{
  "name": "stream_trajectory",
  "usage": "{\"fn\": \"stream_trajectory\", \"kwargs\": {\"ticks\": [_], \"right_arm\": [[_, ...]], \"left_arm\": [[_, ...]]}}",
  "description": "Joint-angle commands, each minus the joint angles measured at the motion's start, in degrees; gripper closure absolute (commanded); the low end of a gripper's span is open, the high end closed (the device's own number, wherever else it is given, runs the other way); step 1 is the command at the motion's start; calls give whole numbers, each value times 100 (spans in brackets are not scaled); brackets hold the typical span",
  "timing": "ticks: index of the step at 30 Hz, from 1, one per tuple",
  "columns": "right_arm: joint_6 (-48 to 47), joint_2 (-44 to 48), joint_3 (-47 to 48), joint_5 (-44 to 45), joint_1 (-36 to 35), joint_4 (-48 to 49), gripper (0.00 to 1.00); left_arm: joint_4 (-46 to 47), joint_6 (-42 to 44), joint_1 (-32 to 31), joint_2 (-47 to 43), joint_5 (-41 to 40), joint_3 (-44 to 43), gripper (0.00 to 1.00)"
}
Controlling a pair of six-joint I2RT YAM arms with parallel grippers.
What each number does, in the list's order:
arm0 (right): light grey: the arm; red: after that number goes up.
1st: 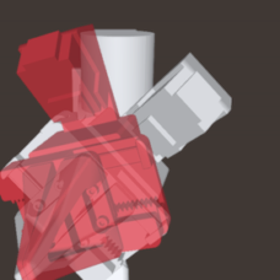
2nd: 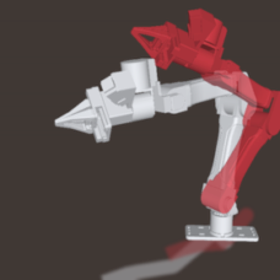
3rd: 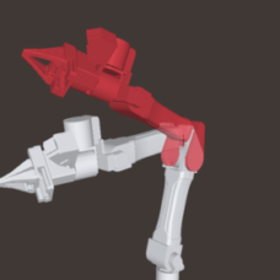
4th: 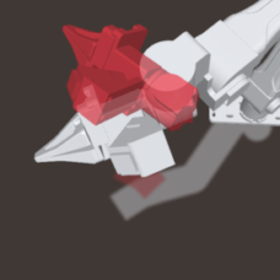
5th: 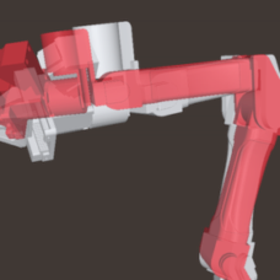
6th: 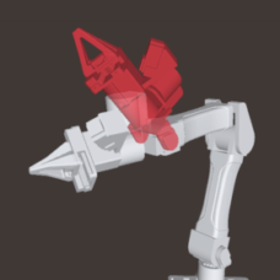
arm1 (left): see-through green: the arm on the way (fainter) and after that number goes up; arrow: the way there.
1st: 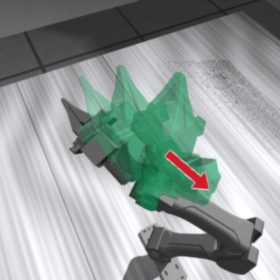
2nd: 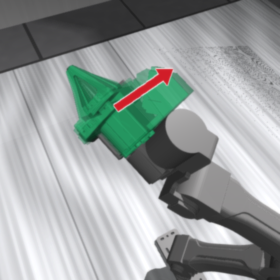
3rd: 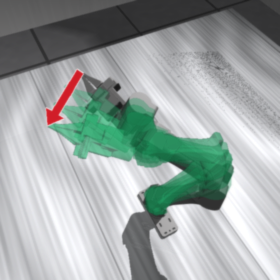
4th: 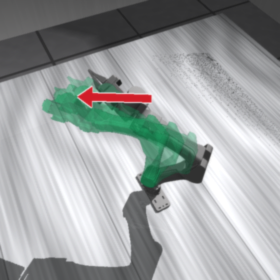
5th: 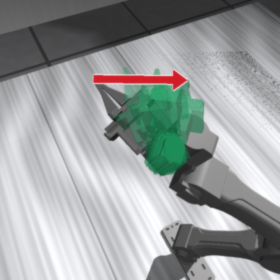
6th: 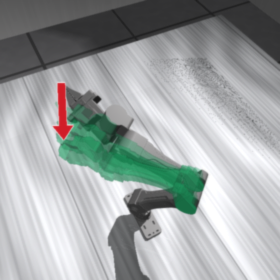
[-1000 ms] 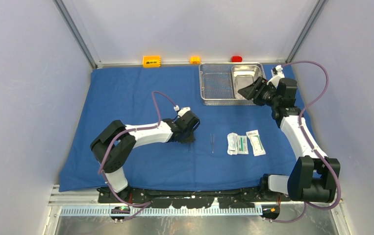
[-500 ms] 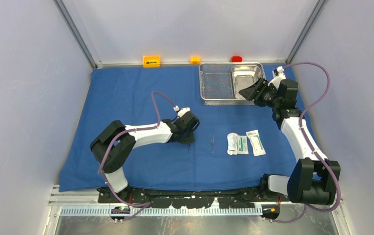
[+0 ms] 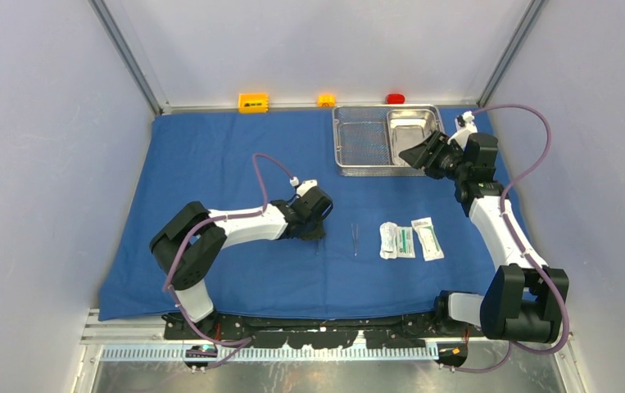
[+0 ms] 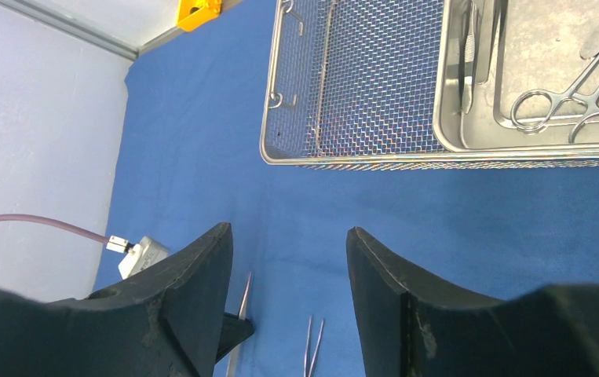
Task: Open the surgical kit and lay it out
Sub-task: Place the medical item in the surgical kit.
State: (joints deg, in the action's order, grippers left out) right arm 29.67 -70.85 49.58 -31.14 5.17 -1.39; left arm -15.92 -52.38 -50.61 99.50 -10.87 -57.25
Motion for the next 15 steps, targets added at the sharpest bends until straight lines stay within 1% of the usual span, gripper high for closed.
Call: {"fn": "stream_trajectory", "kwargs": {"ticks": [1, 15], "right_arm": [[-32, 198, -6, 1, 46, 282, 40], [-32, 214, -1, 12, 114, 276, 40]], "left_arm": [[35, -27, -10, -168, -49, 105, 84], [1, -42, -11, -242, -5, 152, 81]]}}
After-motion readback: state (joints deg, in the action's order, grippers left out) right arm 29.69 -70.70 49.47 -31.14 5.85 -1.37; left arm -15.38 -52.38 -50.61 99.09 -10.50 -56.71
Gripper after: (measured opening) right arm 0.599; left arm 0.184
